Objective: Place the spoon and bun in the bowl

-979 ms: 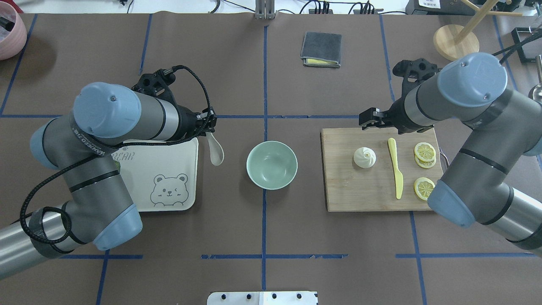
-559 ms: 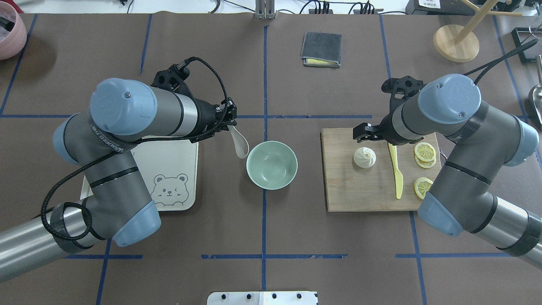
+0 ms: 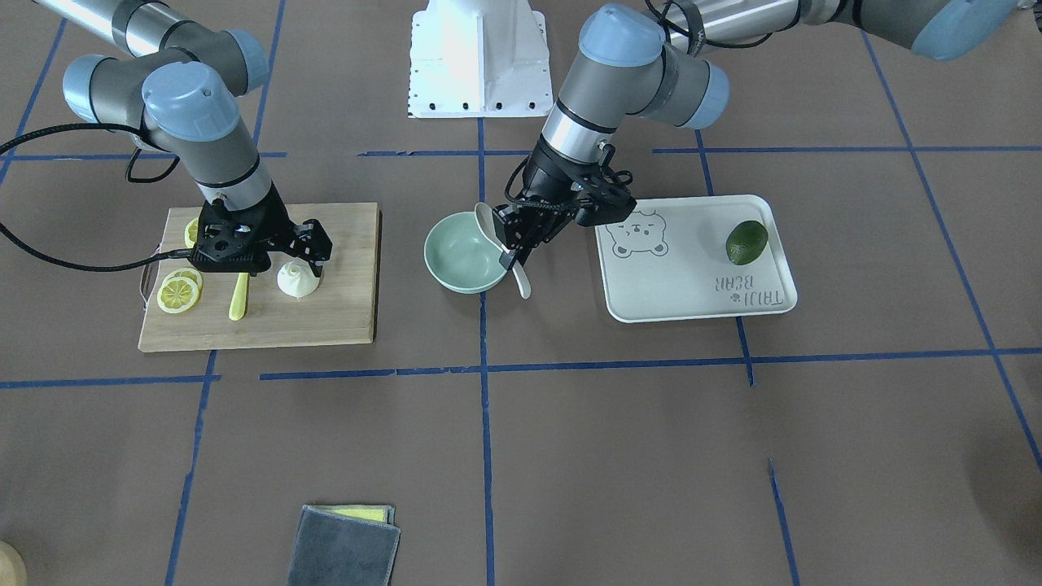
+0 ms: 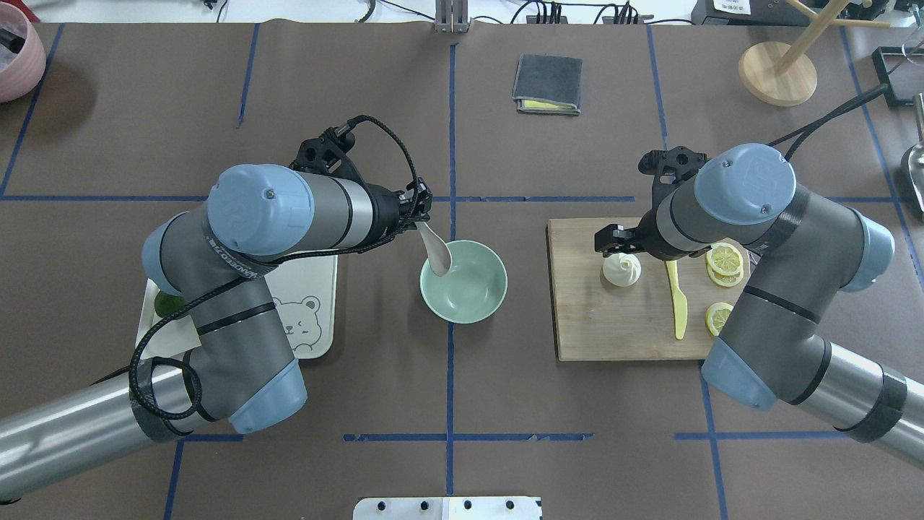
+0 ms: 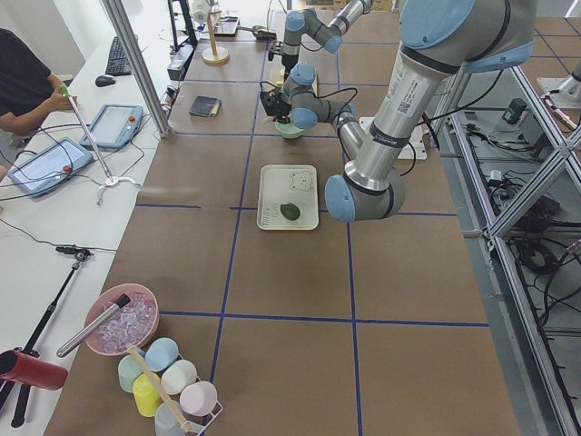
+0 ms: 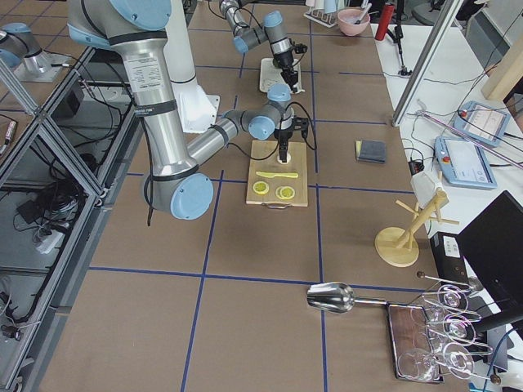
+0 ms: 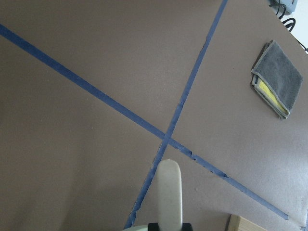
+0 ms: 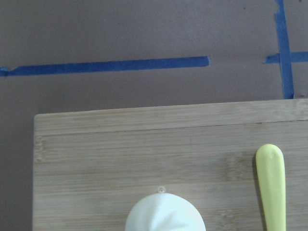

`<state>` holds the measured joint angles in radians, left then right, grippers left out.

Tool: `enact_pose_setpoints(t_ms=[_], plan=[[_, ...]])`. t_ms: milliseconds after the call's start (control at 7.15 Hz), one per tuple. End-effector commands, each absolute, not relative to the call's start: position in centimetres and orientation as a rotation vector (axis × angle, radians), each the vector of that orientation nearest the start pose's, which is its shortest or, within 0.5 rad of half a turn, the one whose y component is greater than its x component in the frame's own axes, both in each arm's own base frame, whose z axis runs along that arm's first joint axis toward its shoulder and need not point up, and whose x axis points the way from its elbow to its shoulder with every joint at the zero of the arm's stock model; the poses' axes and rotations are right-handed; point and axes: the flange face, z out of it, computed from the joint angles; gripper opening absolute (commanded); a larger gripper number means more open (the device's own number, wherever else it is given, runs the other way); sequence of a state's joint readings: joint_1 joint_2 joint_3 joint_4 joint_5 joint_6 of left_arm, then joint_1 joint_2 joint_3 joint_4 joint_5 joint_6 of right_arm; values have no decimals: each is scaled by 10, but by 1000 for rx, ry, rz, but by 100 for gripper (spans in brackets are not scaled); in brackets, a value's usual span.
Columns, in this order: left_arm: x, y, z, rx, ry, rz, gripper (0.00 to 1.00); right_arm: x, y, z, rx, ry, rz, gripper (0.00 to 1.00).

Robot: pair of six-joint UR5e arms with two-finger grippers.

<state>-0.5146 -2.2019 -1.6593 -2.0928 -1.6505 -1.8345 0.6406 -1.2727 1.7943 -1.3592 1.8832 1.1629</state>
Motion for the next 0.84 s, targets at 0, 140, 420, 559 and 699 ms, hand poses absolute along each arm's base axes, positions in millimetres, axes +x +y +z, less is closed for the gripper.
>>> enact_pose_setpoints(t_ms=[0, 140, 420, 559, 699], plan=[[532, -439, 177, 97, 1270, -626, 0, -431, -440, 387, 88, -762, 99, 94], [542, -438, 180, 91, 1276, -619, 0, -432, -439, 387, 86, -762, 98, 75], [562, -441, 197, 121, 1275, -638, 0, -432, -439, 385, 87, -767, 93, 14], [567, -435, 197, 125, 1275, -639, 0, -431, -438, 380, 90, -776, 92, 0], [574, -432, 190, 109, 1283, -647, 0, -431, -438, 377, 92, -782, 90, 0]])
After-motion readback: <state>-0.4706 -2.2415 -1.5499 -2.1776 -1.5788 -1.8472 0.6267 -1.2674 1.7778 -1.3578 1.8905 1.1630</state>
